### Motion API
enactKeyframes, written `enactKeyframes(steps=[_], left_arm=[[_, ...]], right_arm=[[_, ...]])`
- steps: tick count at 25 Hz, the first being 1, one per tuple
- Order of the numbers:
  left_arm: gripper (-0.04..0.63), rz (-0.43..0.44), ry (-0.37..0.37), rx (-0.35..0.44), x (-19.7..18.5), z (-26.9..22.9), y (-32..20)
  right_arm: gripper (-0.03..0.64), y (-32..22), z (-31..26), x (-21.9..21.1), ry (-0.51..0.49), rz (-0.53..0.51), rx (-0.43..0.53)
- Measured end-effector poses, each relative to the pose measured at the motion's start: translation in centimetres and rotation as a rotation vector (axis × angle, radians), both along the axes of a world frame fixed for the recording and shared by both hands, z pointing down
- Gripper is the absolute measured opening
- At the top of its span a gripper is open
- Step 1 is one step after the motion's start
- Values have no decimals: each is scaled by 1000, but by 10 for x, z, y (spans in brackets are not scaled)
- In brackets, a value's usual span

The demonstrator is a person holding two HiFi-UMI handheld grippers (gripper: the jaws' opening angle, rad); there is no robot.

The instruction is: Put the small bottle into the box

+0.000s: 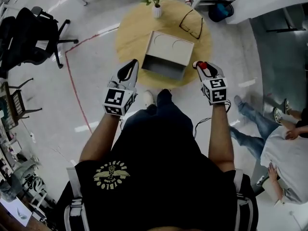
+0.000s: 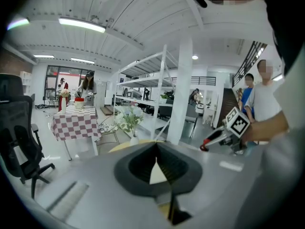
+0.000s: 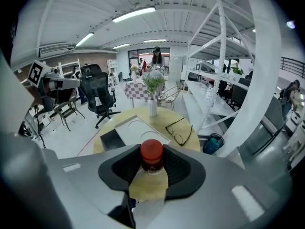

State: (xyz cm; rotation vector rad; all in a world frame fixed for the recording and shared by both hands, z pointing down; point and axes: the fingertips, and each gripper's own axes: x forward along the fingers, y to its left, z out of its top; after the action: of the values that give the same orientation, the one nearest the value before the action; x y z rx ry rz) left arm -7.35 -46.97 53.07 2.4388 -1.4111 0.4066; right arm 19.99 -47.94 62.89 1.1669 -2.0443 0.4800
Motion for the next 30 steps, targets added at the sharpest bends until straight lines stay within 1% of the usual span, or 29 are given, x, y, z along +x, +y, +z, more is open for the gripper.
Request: enactKeyframes(steps=[8, 15, 19, 23, 27, 30], left_arm=[[0, -37, 10, 15, -32, -11, 16], [0, -80, 21, 22, -64, -18, 29], [0, -119, 17, 14, -89, -16, 39], [0, -151, 7, 2, -109, -9, 50], [0, -172, 4, -6, -117, -4, 53], [0, -173, 1, -16, -119, 0, 56]], right_arm=[[153, 4, -50, -45, -8, -93, 35], [153, 6, -62, -99, -7, -195, 33], [153, 12, -51, -131, -9, -254, 8], [152, 17, -27, -157, -6, -300, -19], [153, 18, 8, -168, 18, -324, -56], [153, 18, 34, -170, 32, -317, -78]])
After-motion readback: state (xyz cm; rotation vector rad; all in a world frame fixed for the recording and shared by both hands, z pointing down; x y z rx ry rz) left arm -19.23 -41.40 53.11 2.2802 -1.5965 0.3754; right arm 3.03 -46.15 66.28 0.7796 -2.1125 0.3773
